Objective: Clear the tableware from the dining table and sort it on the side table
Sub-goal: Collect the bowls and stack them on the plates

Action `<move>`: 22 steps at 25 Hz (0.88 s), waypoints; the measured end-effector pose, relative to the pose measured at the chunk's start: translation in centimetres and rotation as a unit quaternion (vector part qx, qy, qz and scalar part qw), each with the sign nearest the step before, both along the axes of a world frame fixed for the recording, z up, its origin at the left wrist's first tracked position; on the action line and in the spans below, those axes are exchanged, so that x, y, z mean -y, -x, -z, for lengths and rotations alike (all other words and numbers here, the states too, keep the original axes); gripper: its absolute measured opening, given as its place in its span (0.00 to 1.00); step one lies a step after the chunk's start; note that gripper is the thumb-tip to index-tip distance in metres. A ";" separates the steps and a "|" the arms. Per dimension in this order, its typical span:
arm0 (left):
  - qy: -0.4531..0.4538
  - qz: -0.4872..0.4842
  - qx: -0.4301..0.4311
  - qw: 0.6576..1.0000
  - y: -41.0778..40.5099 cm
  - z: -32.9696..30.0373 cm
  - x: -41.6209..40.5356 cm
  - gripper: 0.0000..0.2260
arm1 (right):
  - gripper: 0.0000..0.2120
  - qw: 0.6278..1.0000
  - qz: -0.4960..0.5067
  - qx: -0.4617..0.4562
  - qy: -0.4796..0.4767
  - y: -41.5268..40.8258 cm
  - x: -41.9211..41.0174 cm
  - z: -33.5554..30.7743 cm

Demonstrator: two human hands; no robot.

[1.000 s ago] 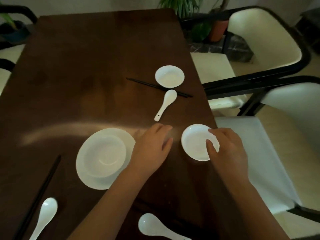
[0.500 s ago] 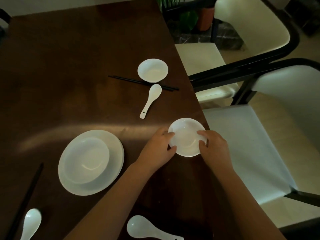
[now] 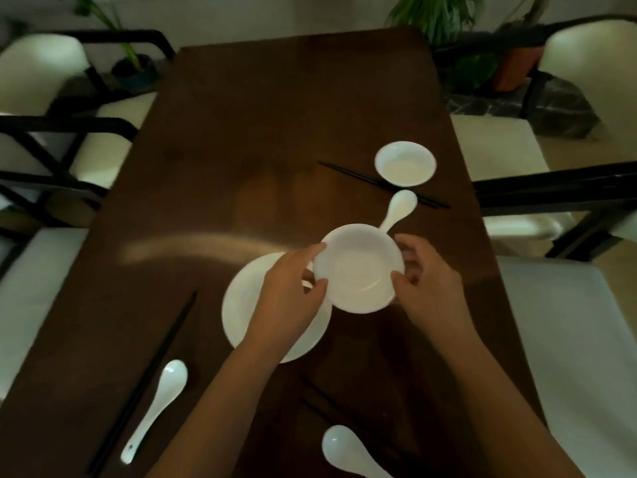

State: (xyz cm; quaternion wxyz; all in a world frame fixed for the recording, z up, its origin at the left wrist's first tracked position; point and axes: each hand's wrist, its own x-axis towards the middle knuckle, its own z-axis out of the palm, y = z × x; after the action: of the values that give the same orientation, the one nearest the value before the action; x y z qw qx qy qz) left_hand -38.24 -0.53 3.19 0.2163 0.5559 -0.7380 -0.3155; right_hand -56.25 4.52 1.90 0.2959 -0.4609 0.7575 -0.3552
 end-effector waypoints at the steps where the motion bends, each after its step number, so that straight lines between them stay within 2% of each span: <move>1: -0.004 -0.029 -0.004 1.000 -1.7 -0.5 0.2 0.21 | 0.21 1.000 -0.018 0.013 -0.006 -1.4 0.9 -0.2; 4: -0.018 -0.089 0.016 0.996 -6.0 -0.5 0.8 0.19 | 0.18 0.996 -0.062 0.052 -0.027 -5.6 2.9 -0.2; 8: -0.027 -0.121 0.045 0.991 -9.0 1.0 0.7 0.19 | 0.17 0.993 -0.103 0.018 -0.051 -9.0 4.1 1.5; 13: -0.050 -0.131 0.053 0.989 -9.8 3.3 0.5 0.20 | 0.19 0.990 -0.111 -0.001 -0.090 -9.6 4.4 3.5; 22: -0.047 -0.137 0.044 0.988 -10.2 4.7 0.1 0.17 | 0.19 0.991 -0.106 -0.039 -0.068 -9.7 4.2 4.7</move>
State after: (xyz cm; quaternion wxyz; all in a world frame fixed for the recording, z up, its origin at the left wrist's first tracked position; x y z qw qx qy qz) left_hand -28.05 -0.61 -1.52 0.1985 0.6747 -0.6483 -0.2919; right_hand -46.59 0.34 -2.81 0.3329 -0.5308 0.7378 -0.2511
